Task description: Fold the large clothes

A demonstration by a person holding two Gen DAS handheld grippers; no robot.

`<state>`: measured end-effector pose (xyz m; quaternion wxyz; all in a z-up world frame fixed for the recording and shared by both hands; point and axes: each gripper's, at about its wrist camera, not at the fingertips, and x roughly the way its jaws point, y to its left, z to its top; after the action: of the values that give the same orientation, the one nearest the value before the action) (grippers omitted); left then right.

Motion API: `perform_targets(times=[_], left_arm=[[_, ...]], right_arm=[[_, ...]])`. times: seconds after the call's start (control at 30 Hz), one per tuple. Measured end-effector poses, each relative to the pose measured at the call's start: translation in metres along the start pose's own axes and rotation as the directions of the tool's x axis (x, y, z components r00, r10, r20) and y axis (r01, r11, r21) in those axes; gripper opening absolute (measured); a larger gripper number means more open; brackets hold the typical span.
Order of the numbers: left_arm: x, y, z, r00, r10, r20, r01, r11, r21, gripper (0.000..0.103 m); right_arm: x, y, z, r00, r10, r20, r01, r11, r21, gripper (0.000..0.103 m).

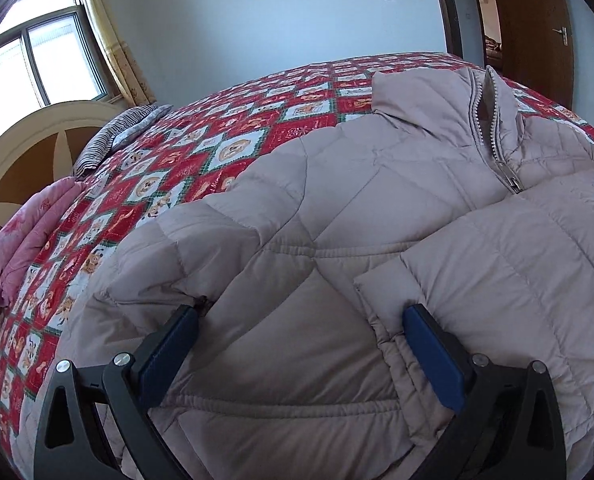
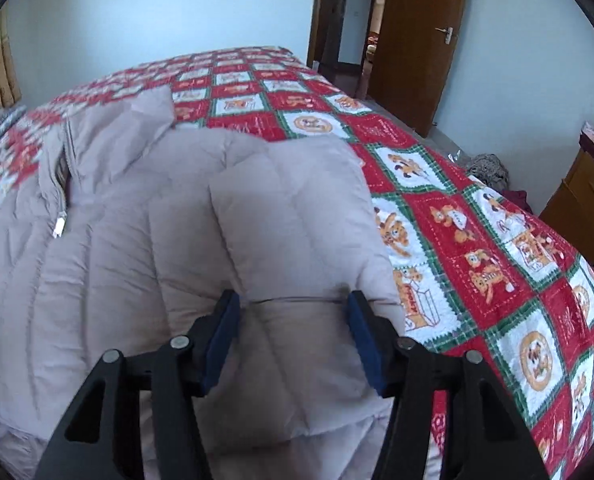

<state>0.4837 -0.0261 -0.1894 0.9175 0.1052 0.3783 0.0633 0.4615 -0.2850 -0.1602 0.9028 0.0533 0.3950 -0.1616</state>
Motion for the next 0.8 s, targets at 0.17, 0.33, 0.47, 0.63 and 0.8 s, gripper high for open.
perform_targets(times=[0.17, 0.33, 0.47, 0.63, 0.8], left_arm=[[-0.001, 0.0, -0.001, 1.0, 0.0, 0.004, 0.0, 1.0, -0.001, 0.102], [-0.001, 0.002, -0.002, 1.0, -0.007, 0.004, 0.007, 1.0, -0.007, 0.102], [-0.001, 0.001, -0.002, 1.0, -0.005, 0.006, 0.005, 1.0, -0.007, 0.102], [-0.002, -0.002, -0.001, 1.0, 0.008, 0.008, -0.008, 1.0, 0.003, 0.102], [-0.003, 0.0, 0.001, 1.0, -0.003, -0.003, 0.003, 1.0, 0.0, 0.102]], right_arm=[[-0.042, 0.046, -0.002, 0.988, 0.125, 0.088, -0.119, 0.99, -0.072, 0.08], [-0.024, 0.095, -0.025, 0.978, 0.205, 0.027, -0.198, 0.965, -0.174, 0.08], [0.007, 0.102, -0.043, 0.979, 0.205, -0.02, -0.205, 0.962, -0.182, 0.082], [0.009, 0.103, -0.047, 0.981, 0.192, -0.019, -0.192, 0.964, -0.183, 0.085], [0.011, 0.109, -0.049, 0.99, 0.137, -0.023, -0.138, 0.968, -0.21, 0.091]])
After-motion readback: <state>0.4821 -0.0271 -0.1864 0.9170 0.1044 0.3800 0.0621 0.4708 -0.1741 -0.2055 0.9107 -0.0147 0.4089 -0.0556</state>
